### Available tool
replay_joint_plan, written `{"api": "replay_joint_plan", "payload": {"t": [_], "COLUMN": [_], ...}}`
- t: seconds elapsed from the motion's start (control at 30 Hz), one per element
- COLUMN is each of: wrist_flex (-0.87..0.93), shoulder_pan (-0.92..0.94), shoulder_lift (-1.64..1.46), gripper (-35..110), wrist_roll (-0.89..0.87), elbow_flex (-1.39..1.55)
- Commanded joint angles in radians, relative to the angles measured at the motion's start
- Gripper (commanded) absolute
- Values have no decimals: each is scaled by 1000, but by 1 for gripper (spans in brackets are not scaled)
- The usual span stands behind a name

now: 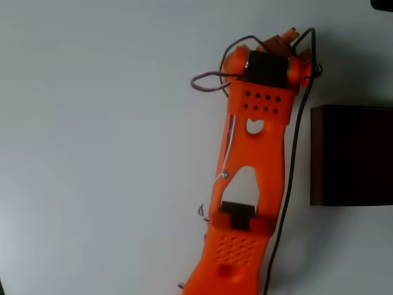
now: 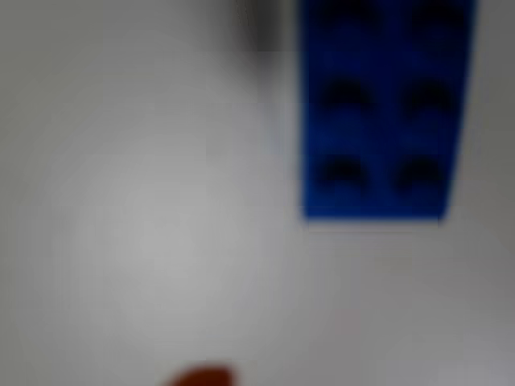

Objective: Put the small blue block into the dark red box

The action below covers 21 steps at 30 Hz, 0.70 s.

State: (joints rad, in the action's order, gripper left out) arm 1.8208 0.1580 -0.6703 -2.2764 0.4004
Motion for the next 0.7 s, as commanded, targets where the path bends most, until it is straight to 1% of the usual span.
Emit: {"api": "replay_joint_plan", "payload": {"t": [0.0, 0.67], "wrist_flex": [14, 14], "shoulder_pan": [2, 23], "shoulder_lift": [-5, 115], "gripper": [21, 20], "wrist_roll": [-9, 9], "elbow_flex": [-67, -186]}}
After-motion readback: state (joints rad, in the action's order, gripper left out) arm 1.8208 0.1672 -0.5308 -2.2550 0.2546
